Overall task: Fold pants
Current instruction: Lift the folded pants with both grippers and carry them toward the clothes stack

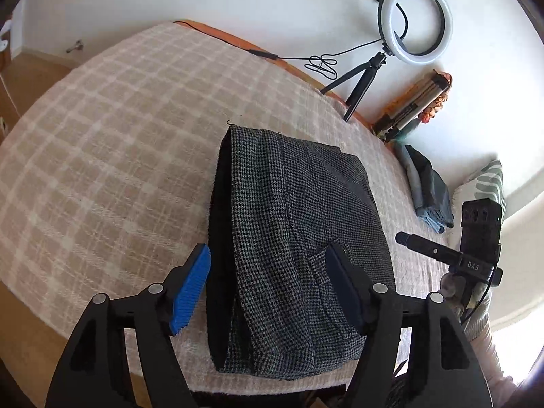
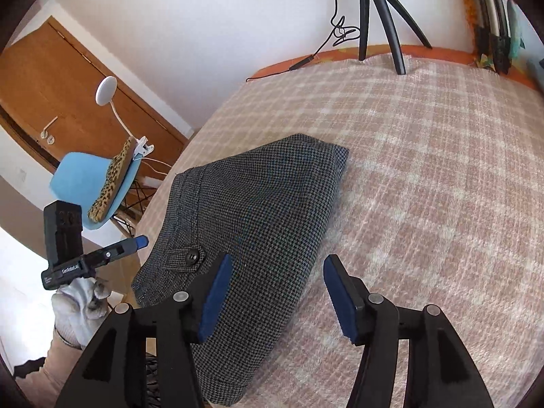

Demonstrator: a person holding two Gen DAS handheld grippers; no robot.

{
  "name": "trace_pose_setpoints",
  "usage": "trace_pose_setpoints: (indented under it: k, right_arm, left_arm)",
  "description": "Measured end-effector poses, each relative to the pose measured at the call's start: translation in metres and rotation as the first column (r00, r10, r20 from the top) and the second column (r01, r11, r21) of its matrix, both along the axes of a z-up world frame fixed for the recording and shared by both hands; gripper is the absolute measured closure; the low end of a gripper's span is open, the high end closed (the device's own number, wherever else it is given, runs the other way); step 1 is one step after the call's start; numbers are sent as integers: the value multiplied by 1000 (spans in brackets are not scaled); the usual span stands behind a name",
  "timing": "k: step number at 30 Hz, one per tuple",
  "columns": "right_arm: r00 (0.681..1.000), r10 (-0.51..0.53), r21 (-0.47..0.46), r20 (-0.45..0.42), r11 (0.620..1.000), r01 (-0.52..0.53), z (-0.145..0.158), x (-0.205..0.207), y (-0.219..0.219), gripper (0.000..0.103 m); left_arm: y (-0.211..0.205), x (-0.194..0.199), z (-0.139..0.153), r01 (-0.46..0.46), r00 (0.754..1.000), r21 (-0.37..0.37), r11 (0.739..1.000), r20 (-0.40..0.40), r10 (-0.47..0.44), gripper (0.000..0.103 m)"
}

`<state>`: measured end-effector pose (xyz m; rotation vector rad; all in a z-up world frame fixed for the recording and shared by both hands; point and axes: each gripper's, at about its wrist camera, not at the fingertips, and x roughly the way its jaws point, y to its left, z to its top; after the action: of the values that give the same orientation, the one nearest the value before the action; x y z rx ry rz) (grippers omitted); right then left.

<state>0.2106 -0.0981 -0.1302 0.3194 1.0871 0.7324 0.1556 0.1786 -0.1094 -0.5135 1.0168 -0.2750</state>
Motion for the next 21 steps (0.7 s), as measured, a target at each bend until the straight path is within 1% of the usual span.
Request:
trace_pose_setpoints:
  k: [2,5,8,11,15,18,21]
  right_arm:
    - [999,-1,33,-43,999,2,-11,-4,0,41]
    - [995,4,74,-99,997,4,-27,-7,3,41]
    - [990,20,119,-137,993,-4,-39,-9,11,41]
    - [989,20,122,-148,993,-2,-47,-7,20,41]
    - [987,4,160,-163,987,22,-52,-3,30,41]
    - [986,8,182,-164,983,22,-54,3,35,41]
    - [987,22,196,-157,981,9,-54,6,48,41]
  left_arm:
    - [8,12,-12,-15,998,-37,999,-54,13,33]
    - [12,23,-27,-17,995,-88,996,-101,8,33]
    - [10,32,-37,-6,993,-147,989,-119,-12,33]
    - [7,41,-47,-6,991,-197,980,-136,-21,33]
    - [0,51,-50,15,991,-227,974,-125,-44,33]
    - [-5,58,-55,17,991,-279,960,-124,-54,33]
    - [-16,63,-52,46,992,-258,965,-103,-75,33]
